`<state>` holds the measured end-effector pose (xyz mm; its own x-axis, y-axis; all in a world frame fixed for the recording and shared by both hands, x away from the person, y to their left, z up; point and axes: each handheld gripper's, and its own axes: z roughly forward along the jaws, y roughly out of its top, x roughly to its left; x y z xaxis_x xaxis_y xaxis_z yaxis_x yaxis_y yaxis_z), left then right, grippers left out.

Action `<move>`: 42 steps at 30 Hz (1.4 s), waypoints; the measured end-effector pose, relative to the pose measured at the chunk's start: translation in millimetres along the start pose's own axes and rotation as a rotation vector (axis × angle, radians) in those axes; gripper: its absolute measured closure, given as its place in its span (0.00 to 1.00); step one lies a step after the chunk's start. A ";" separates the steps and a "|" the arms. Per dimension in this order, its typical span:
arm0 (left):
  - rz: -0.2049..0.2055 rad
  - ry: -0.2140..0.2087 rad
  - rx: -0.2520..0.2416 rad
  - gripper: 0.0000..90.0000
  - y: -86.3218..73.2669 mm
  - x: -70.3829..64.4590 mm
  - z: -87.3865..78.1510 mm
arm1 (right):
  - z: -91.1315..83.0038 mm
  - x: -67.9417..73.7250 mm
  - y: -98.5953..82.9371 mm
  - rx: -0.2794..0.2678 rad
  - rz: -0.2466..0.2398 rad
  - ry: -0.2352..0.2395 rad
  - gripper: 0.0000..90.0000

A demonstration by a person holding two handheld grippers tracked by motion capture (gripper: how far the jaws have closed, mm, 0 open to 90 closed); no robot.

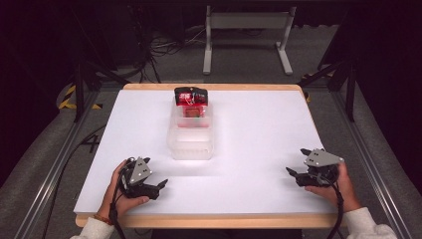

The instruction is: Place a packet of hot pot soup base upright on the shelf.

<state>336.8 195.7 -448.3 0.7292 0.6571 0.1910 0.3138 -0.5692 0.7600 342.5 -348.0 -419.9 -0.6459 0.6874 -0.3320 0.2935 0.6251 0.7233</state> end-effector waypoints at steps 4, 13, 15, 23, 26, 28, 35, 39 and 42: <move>0.011 0.004 0.001 0.09 -0.7 -0.7 -1.8 | -8.6 1.7 -12.1 -0.009 0.023 0.005 0.21; -0.005 -0.004 -0.022 0.09 -4.9 -0.9 -8.7 | -23.1 3.5 -37.3 0.001 0.085 -0.005 0.19; -0.007 -0.010 -0.022 0.08 -5.9 -1.1 -9.0 | -27.6 2.6 -41.3 -0.007 0.103 -0.005 0.19; -0.016 -0.019 -0.025 0.08 -9.6 -1.9 -9.3 | -39.0 3.9 -50.0 -0.022 0.126 -0.026 0.16; -0.011 -0.023 -0.030 0.08 -8.8 -2.8 -9.5 | -39.0 5.7 -48.8 -0.025 0.112 -0.029 0.16; -0.011 -0.024 -0.031 0.08 -8.4 -3.0 -9.5 | -38.8 6.8 -47.6 -0.026 0.109 -0.029 0.16; -0.013 -0.025 -0.045 0.08 -8.8 -2.5 -9.6 | -38.4 9.0 -46.1 -0.018 0.076 -0.030 0.16; -0.017 -0.019 -0.046 0.09 -8.6 -2.1 -10.2 | -37.8 10.6 -45.0 -0.019 0.080 -0.026 0.16; -0.016 -0.016 -0.043 0.09 -8.0 -3.1 -9.7 | -37.1 12.6 -43.7 -0.020 0.076 -0.021 0.16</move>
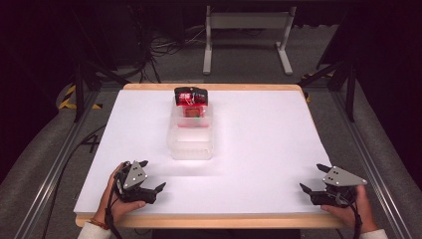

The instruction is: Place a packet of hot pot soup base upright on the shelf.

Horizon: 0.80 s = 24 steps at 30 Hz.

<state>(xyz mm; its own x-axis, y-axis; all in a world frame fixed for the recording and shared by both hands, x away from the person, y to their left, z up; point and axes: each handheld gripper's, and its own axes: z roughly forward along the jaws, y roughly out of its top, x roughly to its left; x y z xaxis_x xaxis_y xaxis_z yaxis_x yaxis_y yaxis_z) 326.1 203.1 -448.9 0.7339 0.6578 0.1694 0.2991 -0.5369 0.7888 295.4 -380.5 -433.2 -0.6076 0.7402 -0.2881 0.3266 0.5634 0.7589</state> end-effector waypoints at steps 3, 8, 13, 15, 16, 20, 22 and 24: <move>0.004 -0.002 0.003 0.08 0.5 0.4 1.0 | 0.4 2.4 0.8 -0.003 -0.002 0.002 0.16; 0.003 -0.006 0.008 0.08 1.3 0.1 2.8 | 1.2 3.1 0.7 -0.006 0.006 0.006 0.16; 0.005 -0.005 0.010 0.08 2.2 0.3 4.2 | 1.2 3.9 0.3 -0.007 0.008 0.005 0.15; 0.004 -0.007 0.008 0.08 2.3 0.6 4.6 | 0.9 4.2 0.4 -0.008 0.009 0.005 0.15; 0.006 -0.008 0.008 0.08 2.4 0.8 4.7 | 0.6 4.3 0.5 -0.012 0.010 0.006 0.15; 0.009 -0.005 0.009 0.08 2.8 1.0 5.8 | 0.5 4.2 0.5 -0.010 0.016 0.006 0.15; 0.004 -0.008 0.004 0.08 3.2 1.2 6.2 | 0.7 4.3 0.4 -0.007 0.016 0.005 0.15; 0.005 -0.007 0.004 0.08 3.8 1.5 6.6 | 0.1 4.4 0.2 -0.010 0.022 0.007 0.15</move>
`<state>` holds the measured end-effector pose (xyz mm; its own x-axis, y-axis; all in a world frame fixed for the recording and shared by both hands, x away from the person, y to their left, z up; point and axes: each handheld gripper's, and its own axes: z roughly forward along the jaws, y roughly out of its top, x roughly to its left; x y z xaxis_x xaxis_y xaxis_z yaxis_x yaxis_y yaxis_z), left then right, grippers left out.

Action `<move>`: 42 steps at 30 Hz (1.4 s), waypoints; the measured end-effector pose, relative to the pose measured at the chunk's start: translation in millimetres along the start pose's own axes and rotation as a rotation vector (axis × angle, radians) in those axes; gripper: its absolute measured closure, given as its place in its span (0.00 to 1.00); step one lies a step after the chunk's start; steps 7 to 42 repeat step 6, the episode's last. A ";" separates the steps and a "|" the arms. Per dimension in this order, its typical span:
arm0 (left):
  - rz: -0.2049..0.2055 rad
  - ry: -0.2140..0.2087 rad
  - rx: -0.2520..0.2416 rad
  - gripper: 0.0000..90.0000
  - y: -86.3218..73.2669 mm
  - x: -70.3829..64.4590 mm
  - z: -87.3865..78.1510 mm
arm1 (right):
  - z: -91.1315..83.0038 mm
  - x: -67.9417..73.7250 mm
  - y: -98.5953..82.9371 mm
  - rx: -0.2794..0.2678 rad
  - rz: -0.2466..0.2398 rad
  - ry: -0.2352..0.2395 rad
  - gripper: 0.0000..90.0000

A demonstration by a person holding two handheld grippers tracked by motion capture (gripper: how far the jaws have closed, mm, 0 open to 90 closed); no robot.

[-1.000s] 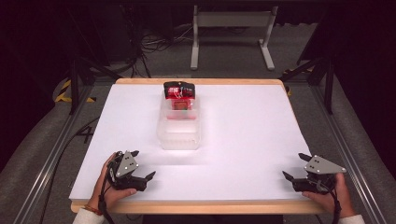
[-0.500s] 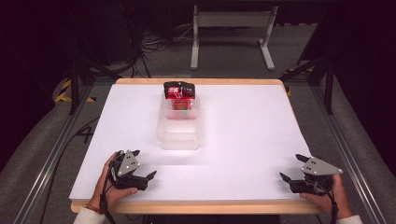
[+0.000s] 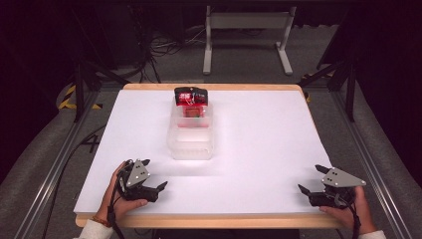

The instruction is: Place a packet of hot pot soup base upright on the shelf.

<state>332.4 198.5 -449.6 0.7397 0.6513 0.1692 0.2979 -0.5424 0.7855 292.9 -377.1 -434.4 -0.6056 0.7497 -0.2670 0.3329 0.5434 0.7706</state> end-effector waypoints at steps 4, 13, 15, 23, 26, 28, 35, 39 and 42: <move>0.004 -0.006 0.002 0.08 1.6 -0.3 1.7 | -2.0 0.2 -1.0 0.000 0.003 -0.004 0.14; 0.006 -0.006 0.002 0.08 1.9 -0.3 2.3 | -3.2 -0.4 -1.7 -0.007 0.010 -0.003 0.14; 0.006 -0.006 0.002 0.08 1.9 -0.3 2.3 | -3.2 -0.4 -1.7 -0.007 0.010 -0.003 0.14; 0.006 -0.006 0.002 0.08 1.9 -0.3 2.3 | -3.2 -0.4 -1.7 -0.007 0.010 -0.003 0.14; 0.006 -0.006 0.002 0.08 1.9 -0.3 2.3 | -3.2 -0.4 -1.7 -0.007 0.010 -0.003 0.14; 0.006 -0.006 0.002 0.08 1.9 -0.3 2.3 | -3.2 -0.4 -1.7 -0.007 0.010 -0.003 0.14; 0.006 -0.006 0.002 0.08 1.9 -0.3 2.3 | -3.2 -0.4 -1.7 -0.007 0.010 -0.003 0.14; 0.006 -0.006 0.002 0.08 1.9 -0.3 2.3 | -3.2 -0.4 -1.7 -0.007 0.010 -0.003 0.14; 0.006 -0.006 0.002 0.08 1.9 -0.3 2.3 | -3.2 -0.4 -1.7 -0.007 0.010 -0.003 0.14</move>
